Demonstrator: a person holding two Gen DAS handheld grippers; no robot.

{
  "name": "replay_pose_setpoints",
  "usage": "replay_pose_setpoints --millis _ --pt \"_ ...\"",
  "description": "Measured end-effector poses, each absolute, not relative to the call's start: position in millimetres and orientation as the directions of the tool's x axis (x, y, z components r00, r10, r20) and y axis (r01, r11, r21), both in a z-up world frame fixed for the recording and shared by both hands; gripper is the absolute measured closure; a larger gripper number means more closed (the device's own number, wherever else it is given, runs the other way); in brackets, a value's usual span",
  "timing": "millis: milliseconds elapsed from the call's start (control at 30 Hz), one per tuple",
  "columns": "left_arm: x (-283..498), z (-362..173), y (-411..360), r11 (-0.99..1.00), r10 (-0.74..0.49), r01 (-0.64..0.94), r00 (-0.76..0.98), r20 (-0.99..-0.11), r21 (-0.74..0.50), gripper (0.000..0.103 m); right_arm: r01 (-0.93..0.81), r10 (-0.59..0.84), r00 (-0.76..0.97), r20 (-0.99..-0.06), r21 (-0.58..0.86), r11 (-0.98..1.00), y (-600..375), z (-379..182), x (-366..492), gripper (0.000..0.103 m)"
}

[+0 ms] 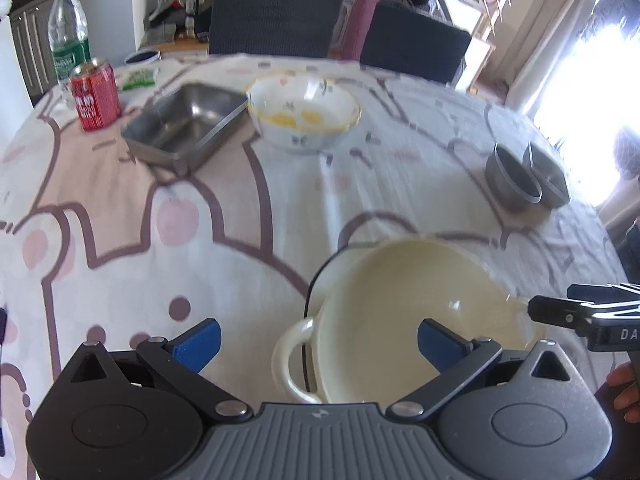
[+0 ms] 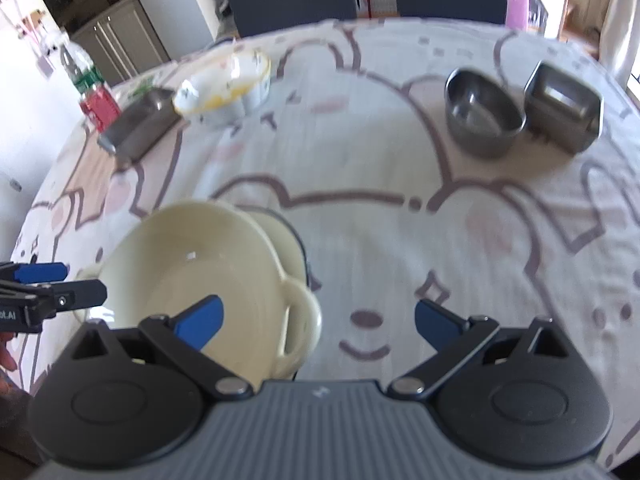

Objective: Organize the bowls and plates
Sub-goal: 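Move both grippers to the yellow-rimmed lemon bowl and close them on its rim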

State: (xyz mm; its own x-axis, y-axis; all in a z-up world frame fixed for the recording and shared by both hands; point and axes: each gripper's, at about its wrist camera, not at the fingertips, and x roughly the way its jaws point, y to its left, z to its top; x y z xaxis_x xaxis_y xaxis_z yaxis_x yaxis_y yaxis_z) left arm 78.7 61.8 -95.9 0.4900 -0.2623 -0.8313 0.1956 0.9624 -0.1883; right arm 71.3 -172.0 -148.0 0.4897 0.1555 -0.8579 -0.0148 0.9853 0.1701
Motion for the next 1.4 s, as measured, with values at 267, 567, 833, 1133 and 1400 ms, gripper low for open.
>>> replay_pose_setpoints --millis 267,567,833,1133,1400 --pt "99 -48 57 0.974 -0.225 0.153 0.67 -0.708 -0.165 0.0 -0.099 0.197 0.618 -0.761 0.174 0.98 -186 -97 98 0.0" --pt "177 -36 47 0.966 -0.22 0.077 0.748 -0.626 -0.248 0.007 -0.188 0.249 0.726 -0.641 0.163 0.968 -188 -79 203 0.0" --pt "249 -88 69 0.926 -0.204 -0.095 0.687 -0.698 -0.365 0.028 -0.215 0.302 0.656 -0.692 0.213 0.953 -169 -117 312 0.003" --pt "290 -137 75 0.923 -0.184 -0.159 0.615 -0.767 -0.349 0.042 -0.207 0.381 0.532 -0.756 0.32 0.924 -131 -184 385 0.041" --pt "305 -159 69 0.926 -0.152 -0.201 0.578 -0.802 -0.32 0.074 -0.2 0.378 0.497 -0.781 0.321 0.926 -119 -219 401 0.074"
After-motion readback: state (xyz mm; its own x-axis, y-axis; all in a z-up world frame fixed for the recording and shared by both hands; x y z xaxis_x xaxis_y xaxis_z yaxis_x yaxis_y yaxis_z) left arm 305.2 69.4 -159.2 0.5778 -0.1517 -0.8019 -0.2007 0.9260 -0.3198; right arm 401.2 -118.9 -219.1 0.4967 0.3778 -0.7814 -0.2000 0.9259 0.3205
